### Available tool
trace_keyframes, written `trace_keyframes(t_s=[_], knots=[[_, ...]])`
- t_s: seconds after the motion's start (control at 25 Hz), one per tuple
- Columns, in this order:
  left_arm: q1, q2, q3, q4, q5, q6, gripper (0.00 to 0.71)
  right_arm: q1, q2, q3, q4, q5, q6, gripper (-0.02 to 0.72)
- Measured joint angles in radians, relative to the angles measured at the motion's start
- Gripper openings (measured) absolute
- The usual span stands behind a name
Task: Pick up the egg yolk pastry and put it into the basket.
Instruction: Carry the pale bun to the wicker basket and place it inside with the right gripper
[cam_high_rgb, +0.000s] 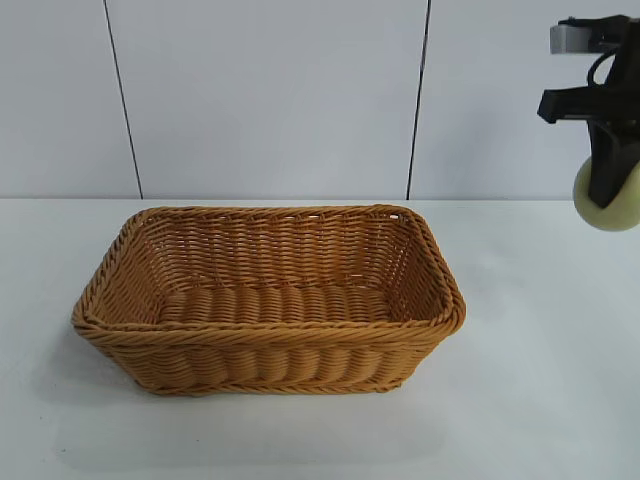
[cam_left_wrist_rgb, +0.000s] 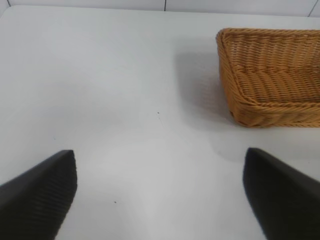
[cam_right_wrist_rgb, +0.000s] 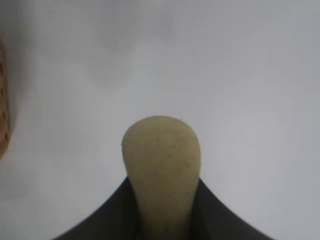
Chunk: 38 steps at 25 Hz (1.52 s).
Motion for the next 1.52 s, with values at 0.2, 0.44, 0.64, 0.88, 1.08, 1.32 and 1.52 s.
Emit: trace_keyframes(t_s=[0.2,0.44,0.64,0.88,1.08,1.32,1.52], knots=[[0.000,0.000,0.000,0.000,0.000,0.000,0.695,0.075,0.000,0.000,0.006,-0.020,0.000,0.126],[0.000,0.000,0.000,0.000,0.000,0.000,0.695,0.258,0.000,0.000,0.012,-0.038,0.004,0.126],[0.000,0.000,0.000,0.000,0.000,0.000,0.695,0.416,0.000,0.000,0.016,-0.080,0.032,0.126],[0.000,0.000,0.000,0.000,0.000,0.000,0.695,0.550,0.000,0.000,0.019,-0.155,0.075,0.126],[0.000,0.000,0.000,0.000,0.000,0.000,0.695,0.587,0.026,-0.001,0.023,-0.239,0.102,0.126],[0.000,0.000,0.000,0.000,0.000,0.000,0.695,0.587,0.150,-0.001,0.023,-0.322,0.107,0.126],[0.000,0.000,0.000,0.000,0.000,0.000,0.695,0.587,0.263,-0.001,0.034,-0.410,0.108,0.126]])
